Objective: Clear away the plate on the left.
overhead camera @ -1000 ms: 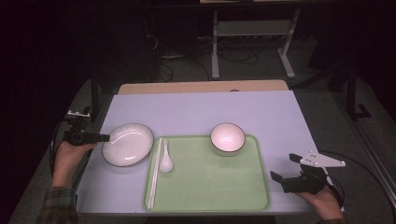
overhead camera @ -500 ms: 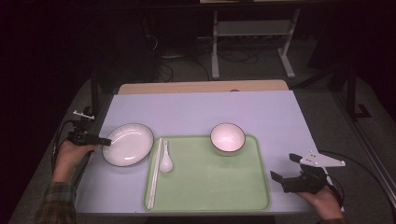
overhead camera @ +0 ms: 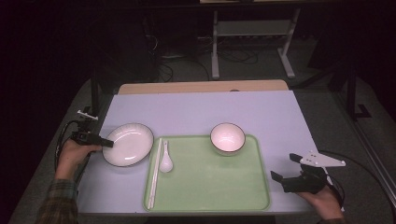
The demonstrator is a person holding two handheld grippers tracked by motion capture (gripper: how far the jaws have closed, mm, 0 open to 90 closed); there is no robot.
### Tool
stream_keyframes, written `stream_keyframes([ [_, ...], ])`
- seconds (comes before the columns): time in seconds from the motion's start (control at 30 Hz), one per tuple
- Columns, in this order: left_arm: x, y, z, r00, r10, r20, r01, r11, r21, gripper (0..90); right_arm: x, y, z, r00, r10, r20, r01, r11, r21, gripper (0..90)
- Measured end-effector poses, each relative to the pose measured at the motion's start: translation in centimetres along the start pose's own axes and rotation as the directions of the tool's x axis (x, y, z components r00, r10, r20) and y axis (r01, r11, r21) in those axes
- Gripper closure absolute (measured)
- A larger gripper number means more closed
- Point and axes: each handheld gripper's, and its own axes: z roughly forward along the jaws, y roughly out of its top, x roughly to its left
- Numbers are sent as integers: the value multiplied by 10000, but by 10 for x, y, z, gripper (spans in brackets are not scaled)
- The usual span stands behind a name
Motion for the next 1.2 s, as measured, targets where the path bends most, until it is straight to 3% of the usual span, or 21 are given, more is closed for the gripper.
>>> stream_keyframes([
  [0.2, 7, 3, -6, 9983, -476, 335, 471, 9988, 150, 801, 0, 0, 0, 10000, 13, 12, -13, 10000, 9, 0],
  [0.3, 7, 4, -11, 9967, -602, 543, 605, 9982, -43, 831, 0, 0, 0, 10000, 17, 11, -17, 10000, 4, 0],
  [0.5, 0, 8, -22, 9965, -355, 763, 386, 9985, -395, 871, 0, 0, -1, 10000, 16, 19, -16, 10000, -4, 0],
  [0.83, -4, 7, -36, 9989, -170, 429, 195, 9982, -566, 877, 0, 0, 0, 10000, 6, 19, -6, 10000, 5, 0],
  [1.2, -16, 11, -57, 9964, 142, 833, -39, 9925, -1221, 875, -1, 0, -2, 10000, -7, 38, 7, 10000, -61, 0],
])
